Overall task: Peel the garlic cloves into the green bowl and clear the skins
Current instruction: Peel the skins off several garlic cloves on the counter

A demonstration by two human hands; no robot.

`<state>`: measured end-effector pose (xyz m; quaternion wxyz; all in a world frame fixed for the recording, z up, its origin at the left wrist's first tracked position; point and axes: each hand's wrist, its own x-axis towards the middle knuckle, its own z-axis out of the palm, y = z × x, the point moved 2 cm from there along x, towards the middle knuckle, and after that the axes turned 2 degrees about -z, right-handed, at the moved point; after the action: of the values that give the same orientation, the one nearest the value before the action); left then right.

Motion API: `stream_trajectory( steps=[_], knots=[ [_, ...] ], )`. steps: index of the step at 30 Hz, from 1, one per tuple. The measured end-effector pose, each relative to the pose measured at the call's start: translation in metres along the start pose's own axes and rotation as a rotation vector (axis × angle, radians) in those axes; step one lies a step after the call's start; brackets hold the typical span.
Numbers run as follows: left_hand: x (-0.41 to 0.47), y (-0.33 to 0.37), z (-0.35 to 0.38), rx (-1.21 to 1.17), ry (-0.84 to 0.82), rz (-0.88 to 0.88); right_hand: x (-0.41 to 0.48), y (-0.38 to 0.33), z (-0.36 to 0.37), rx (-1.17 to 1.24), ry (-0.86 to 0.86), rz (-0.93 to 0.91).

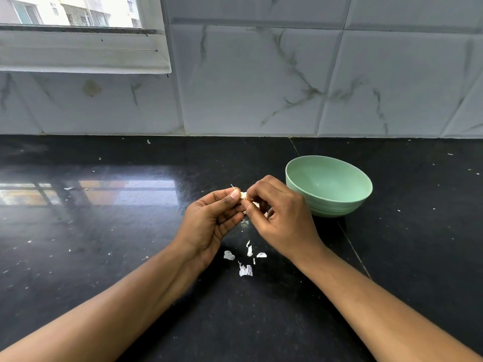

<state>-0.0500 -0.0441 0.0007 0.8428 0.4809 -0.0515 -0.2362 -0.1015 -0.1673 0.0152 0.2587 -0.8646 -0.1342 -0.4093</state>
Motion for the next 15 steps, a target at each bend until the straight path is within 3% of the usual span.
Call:
stream_trajectory(
  steps=[11,15],
  knots=[
    [0.004,0.006,-0.003,-0.018,0.006,0.045,0.001,0.005,0.001,0.097,-0.102,0.052],
    [0.008,0.006,-0.007,0.048,0.033,0.026,0.005,0.018,-0.007,0.082,-0.272,0.117]
  ],
)
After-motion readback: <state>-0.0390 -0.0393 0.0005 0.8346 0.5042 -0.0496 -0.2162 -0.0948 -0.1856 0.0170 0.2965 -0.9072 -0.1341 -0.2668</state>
